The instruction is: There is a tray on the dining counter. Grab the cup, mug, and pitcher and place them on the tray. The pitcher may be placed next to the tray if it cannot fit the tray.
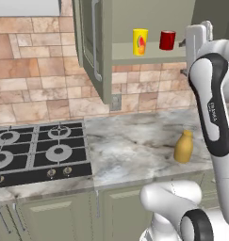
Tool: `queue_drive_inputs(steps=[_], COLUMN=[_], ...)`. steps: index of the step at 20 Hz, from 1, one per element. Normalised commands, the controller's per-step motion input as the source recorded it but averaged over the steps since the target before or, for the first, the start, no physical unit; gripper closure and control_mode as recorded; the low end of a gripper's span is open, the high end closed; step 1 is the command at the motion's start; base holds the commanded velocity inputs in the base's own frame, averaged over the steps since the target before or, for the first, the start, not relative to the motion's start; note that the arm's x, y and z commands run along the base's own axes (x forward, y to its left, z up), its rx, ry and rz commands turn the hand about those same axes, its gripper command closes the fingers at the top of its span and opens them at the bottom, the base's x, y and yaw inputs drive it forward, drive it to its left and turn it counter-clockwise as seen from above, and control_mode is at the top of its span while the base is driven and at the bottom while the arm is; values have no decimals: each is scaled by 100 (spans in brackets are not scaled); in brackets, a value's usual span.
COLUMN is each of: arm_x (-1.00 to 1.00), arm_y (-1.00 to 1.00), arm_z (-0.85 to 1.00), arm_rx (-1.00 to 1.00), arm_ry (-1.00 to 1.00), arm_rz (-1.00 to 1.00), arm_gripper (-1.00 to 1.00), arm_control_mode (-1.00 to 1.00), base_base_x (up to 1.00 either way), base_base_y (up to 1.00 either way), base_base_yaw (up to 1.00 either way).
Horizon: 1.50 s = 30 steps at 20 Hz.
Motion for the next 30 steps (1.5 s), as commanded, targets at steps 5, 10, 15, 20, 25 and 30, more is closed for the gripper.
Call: queue_drive_inputs(steps=[5, 10, 15, 20, 25, 30], arm_x=[55, 37, 21, 15, 27, 26], arm_y=[0, -3, 0, 0, 4, 2], arm_z=[0, 1, 9, 3, 4, 4], arm_rx=[7, 3, 0, 0, 0, 0], arm_ry=[0, 0, 0, 0, 0, 0], arm_rz=[0, 0, 1, 1, 5, 7], arm_gripper=[-100, -100, -100, -100, -100, -100], arm_control_mode=[-100, -100, -100, -100, -100, -100], base_base_x=[0, 0, 0, 0, 0, 0], base_base_y=[0, 0, 0, 0, 0, 0], base_base_yaw=[0, 0, 0, 0, 0, 0])
